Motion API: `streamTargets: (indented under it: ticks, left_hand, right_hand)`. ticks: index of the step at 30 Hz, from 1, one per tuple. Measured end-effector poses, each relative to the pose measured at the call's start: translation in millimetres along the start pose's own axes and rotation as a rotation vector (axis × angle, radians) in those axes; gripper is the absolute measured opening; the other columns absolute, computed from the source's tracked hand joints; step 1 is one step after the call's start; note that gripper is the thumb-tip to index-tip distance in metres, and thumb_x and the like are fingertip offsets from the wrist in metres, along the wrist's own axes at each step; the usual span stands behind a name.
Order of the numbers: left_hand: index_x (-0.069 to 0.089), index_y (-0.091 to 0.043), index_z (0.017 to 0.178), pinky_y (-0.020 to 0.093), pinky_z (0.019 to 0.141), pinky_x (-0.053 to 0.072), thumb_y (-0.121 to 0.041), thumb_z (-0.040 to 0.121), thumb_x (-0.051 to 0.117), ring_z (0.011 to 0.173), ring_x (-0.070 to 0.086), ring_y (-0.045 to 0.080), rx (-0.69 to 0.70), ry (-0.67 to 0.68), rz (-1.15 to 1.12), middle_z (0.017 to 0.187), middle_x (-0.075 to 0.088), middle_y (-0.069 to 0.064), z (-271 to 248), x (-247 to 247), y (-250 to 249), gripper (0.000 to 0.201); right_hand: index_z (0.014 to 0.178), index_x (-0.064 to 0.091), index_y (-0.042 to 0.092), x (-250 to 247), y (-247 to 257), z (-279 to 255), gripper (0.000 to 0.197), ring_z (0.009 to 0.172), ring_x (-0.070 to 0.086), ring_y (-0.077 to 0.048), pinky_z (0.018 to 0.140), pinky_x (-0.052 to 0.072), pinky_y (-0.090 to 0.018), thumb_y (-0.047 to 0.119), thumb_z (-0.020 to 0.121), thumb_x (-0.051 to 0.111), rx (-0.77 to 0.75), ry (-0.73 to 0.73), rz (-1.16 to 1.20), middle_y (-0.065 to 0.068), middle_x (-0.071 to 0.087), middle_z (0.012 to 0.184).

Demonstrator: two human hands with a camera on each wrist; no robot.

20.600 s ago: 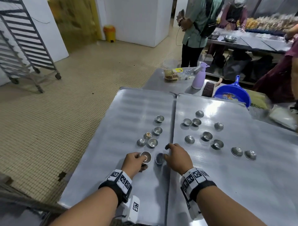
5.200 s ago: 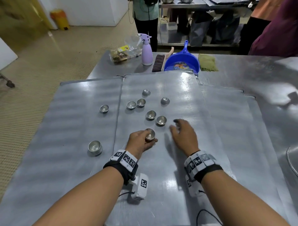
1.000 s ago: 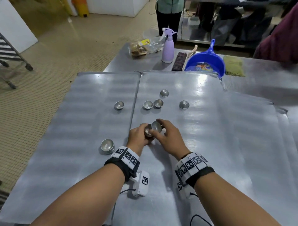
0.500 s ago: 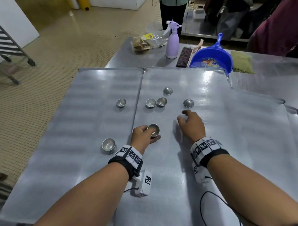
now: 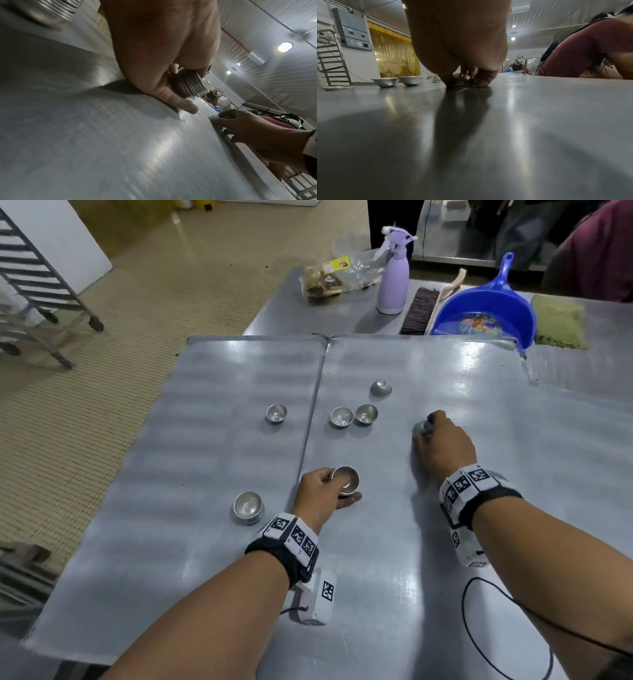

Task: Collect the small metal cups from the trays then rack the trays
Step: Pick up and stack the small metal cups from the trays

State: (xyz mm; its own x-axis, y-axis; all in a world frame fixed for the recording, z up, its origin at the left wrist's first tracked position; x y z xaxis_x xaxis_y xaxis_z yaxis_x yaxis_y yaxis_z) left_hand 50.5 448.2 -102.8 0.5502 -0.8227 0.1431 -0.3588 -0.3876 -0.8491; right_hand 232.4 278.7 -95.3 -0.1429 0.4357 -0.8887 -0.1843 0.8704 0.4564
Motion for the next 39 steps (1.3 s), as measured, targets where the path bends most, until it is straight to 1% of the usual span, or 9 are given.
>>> streamTargets:
  ticks: [4, 10, 13, 17, 21, 25, 31, 35, 39]
  left_hand:
    - [0.067, 0.006, 0.092, 0.027, 0.066, 0.059, -0.009, 0.091, 0.065, 0.082, 0.076, 0.037, 0.000, 0.004, 0.008, 0.086, 0.067, 0.020, -1, 1, -1, 0.015]
    - [0.068, 0.005, 0.090, 0.028, 0.065, 0.059, -0.008, 0.090, 0.064, 0.080, 0.076, 0.035, 0.025, 0.002, 0.036, 0.089, 0.067, 0.022, -5, 1, -3, 0.014]
    - [0.067, 0.005, 0.091, 0.027, 0.064, 0.059, -0.008, 0.091, 0.064, 0.080, 0.076, 0.034, 0.037, -0.003, 0.049, 0.092, 0.068, 0.025, -8, 2, -3, 0.013]
    - [0.067, 0.007, 0.095, 0.025, 0.062, 0.058, -0.008, 0.092, 0.064, 0.078, 0.076, 0.033, 0.036, -0.008, 0.066, 0.095, 0.068, 0.028, -14, 1, -2, 0.015]
    - [0.068, 0.003, 0.093, 0.029, 0.064, 0.059, -0.008, 0.092, 0.063, 0.080, 0.076, 0.037, 0.035, -0.005, 0.090, 0.089, 0.068, 0.022, -18, -3, -3, 0.012]
    - [0.067, 0.009, 0.099, 0.030, 0.065, 0.060, -0.006, 0.090, 0.065, 0.078, 0.075, 0.035, 0.000, -0.025, 0.045, 0.088, 0.067, 0.022, -16, -9, -8, 0.018]
    - [0.070, 0.003, 0.094, 0.032, 0.063, 0.059, -0.008, 0.087, 0.068, 0.083, 0.070, 0.032, -0.046, -0.030, -0.167, 0.086, 0.069, 0.020, -6, -18, -26, 0.013]
    - [0.071, 0.000, 0.085, 0.049, 0.082, 0.058, -0.023, 0.094, 0.058, 0.069, 0.071, 0.033, -0.079, 0.030, -0.305, 0.082, 0.072, 0.023, -5, -26, -43, 0.027]
    - [0.072, 0.001, 0.091, 0.041, 0.075, 0.059, -0.019, 0.092, 0.064, 0.077, 0.070, 0.030, -0.042, 0.046, -0.255, 0.083, 0.072, 0.022, -6, -60, -61, 0.022]
  right_hand:
    - [0.145, 0.041, 0.012, 1, 0, -22, 0.052, 0.106, 0.058, -0.044, 0.087, 0.048, -0.045, 0.024, 0.097, 0.056, -0.085, 0.057, 0.001, -0.019, 0.045, 0.138]
    - [0.104, 0.058, 0.013, 1, 4, -60, 0.015, 0.089, 0.059, -0.035, 0.071, 0.043, -0.033, 0.022, 0.091, 0.057, -0.104, -0.041, 0.087, -0.009, 0.051, 0.118]
    - [0.095, 0.060, 0.016, 4, 2, -79, 0.017, 0.091, 0.059, -0.028, 0.071, 0.041, -0.031, 0.032, 0.091, 0.055, -0.096, -0.036, 0.061, -0.002, 0.049, 0.123]
    - [0.101, 0.064, 0.022, 7, -1, -96, 0.020, 0.105, 0.056, -0.023, 0.080, 0.047, -0.033, 0.038, 0.090, 0.059, -0.151, 0.012, 0.025, 0.000, 0.055, 0.119]
    - [0.103, 0.056, 0.022, 6, 0, -107, 0.029, 0.099, 0.056, -0.026, 0.074, 0.045, -0.034, 0.040, 0.082, 0.061, -0.094, 0.015, 0.049, -0.001, 0.062, 0.101]
    - [0.138, 0.050, 0.018, 6, 13, -111, 0.056, 0.116, 0.055, -0.028, 0.092, 0.045, -0.037, 0.043, 0.090, 0.063, -0.128, 0.087, 0.088, -0.008, 0.063, 0.124]
    - [0.134, 0.058, 0.020, 6, 84, -133, 0.051, 0.109, 0.061, -0.014, 0.093, 0.049, -0.034, 0.044, 0.091, 0.068, -0.244, 0.027, 0.427, 0.003, 0.065, 0.126]
    - [0.130, 0.057, 0.026, 17, 124, -137, 0.046, 0.095, 0.066, -0.012, 0.081, 0.052, -0.028, 0.045, 0.090, 0.069, -0.276, 0.054, 0.431, 0.006, 0.071, 0.113]
    - [0.133, 0.056, 0.030, 30, 149, -131, 0.055, 0.095, 0.066, -0.011, 0.084, 0.053, -0.032, 0.058, 0.087, 0.065, -0.269, 0.077, 0.425, 0.008, 0.070, 0.114]
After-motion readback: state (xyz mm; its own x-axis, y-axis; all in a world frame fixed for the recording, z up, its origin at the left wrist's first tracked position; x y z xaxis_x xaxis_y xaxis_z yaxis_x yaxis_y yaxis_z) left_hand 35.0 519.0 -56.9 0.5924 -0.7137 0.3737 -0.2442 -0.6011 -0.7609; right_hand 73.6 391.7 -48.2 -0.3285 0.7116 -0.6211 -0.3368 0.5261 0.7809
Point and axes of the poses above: each hand's wrist, its own z-axis towards the middle knuckle, its own x-axis out of the palm, y = z × x, the point moved 2 cm from there along z, towards the middle knuckle
